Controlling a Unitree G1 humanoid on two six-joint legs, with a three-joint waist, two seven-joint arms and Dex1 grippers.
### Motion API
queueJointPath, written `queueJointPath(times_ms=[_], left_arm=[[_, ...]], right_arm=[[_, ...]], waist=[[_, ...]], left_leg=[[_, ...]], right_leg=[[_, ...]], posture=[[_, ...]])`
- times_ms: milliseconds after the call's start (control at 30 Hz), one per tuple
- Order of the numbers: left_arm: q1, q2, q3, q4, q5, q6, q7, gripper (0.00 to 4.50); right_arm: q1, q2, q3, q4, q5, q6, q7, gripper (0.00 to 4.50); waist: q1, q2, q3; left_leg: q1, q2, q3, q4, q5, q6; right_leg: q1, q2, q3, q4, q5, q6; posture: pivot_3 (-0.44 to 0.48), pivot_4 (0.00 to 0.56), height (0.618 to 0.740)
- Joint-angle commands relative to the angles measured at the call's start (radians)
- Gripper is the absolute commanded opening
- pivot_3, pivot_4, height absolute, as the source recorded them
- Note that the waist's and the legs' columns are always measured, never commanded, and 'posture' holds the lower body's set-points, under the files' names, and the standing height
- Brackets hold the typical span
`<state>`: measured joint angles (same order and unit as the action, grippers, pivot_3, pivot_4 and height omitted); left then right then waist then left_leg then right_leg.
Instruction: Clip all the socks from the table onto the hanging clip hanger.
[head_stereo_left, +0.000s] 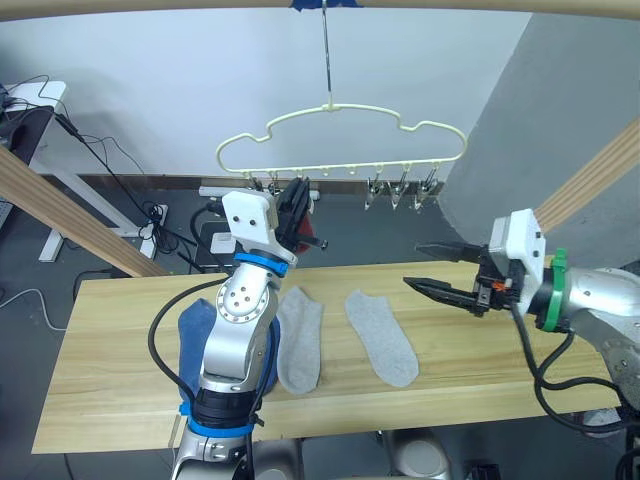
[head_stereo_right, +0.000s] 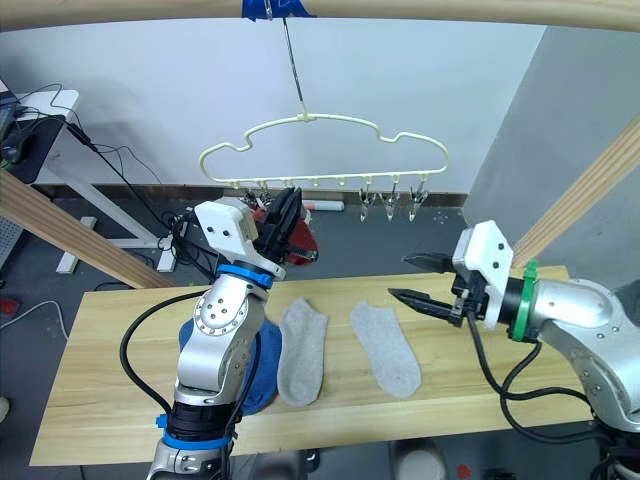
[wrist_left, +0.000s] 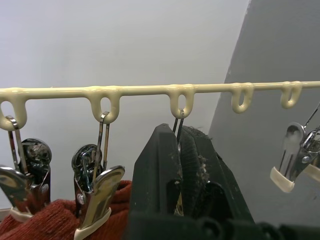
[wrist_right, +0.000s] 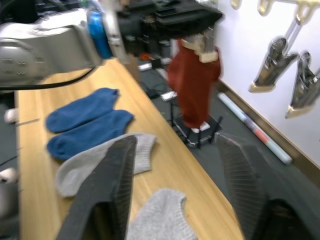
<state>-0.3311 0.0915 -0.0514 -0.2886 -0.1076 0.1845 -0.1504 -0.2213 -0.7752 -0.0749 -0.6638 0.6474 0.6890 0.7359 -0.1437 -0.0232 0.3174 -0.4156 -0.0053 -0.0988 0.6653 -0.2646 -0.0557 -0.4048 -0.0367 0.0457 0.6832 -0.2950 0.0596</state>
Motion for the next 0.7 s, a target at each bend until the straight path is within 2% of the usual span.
queueJointPath(times_ms=[33, 100, 200, 300, 400, 500, 700], left_arm=[[-0.009, 0.008, 0.016, -0.059, -0.027, 0.014, -0.018, 0.00], [-0.012, 0.011, 0.019, -0.064, -0.034, 0.023, -0.024, 0.00], [-0.022, 0.026, 0.028, -0.083, -0.069, 0.060, -0.054, 0.00], [-0.024, 0.045, 0.034, -0.099, -0.094, 0.088, -0.080, 0.00], [-0.022, 0.063, 0.038, -0.114, -0.113, 0.112, -0.098, 0.00], [-0.019, 0.076, 0.042, -0.130, -0.155, 0.148, -0.125, 0.00], [-0.014, 0.107, 0.057, -0.153, -0.208, 0.200, -0.163, 0.00]], right_arm=[[0.045, 0.067, 0.149, -0.056, -0.119, 0.046, -0.162, 3.83], [0.055, 0.104, 0.219, -0.053, -0.191, 0.059, -0.232, 4.48], [0.063, 0.243, 0.381, 0.041, -0.351, 0.027, -0.383, 4.48], [0.073, 0.335, 0.479, 0.170, -0.499, -0.015, -0.496, 4.48], [0.086, 0.420, 0.512, 0.267, -0.571, -0.010, -0.571, 4.48], [0.118, 0.539, 0.488, 0.332, -0.608, 0.023, -0.670, 4.48], [0.179, 0.628, 0.472, 0.349, -0.642, 0.056, -0.707, 4.48]], waist=[[0.000, 0.000, 0.000], [0.000, 0.000, 0.000], [-0.003, 0.000, 0.000], [-0.001, 0.000, 0.000], [0.001, 0.000, 0.000], [0.004, 0.000, 0.000], [0.004, 0.000, 0.000]], left_leg=[[0.000, 0.000, 0.000, 0.000, 0.000, 0.000], [0.000, 0.000, 0.000, 0.000, 0.000, 0.000], [0.000, 0.001, 0.000, 0.001, 0.000, 0.000], [0.001, 0.001, -0.001, 0.001, 0.000, 0.000], [0.001, 0.001, -0.001, 0.001, 0.000, 0.000], [0.001, 0.002, -0.001, 0.000, 0.000, 0.000], [0.001, 0.002, -0.001, 0.000, 0.000, 0.000]], right_leg=[[0.000, 0.000, 0.000, 0.000, 0.000, 0.000], [0.000, 0.000, 0.000, 0.000, 0.000, 0.000], [0.000, 0.000, 0.001, 0.001, 0.000, 0.000], [0.000, 0.000, 0.000, 0.002, 0.000, 0.000], [-0.001, 0.000, 0.000, 0.003, 0.000, 0.000], [-0.001, -0.001, 0.000, 0.002, 0.000, 0.000], [-0.001, -0.001, 0.001, 0.003, 0.000, 0.000]], posture=[[-0.295, 0.316, 0.740], [-0.295, 0.316, 0.740], [-0.281, 0.323, 0.740], [-0.273, 0.324, 0.740], [-0.246, 0.324, 0.740], [-0.240, 0.324, 0.740], [-0.237, 0.324, 0.740]])
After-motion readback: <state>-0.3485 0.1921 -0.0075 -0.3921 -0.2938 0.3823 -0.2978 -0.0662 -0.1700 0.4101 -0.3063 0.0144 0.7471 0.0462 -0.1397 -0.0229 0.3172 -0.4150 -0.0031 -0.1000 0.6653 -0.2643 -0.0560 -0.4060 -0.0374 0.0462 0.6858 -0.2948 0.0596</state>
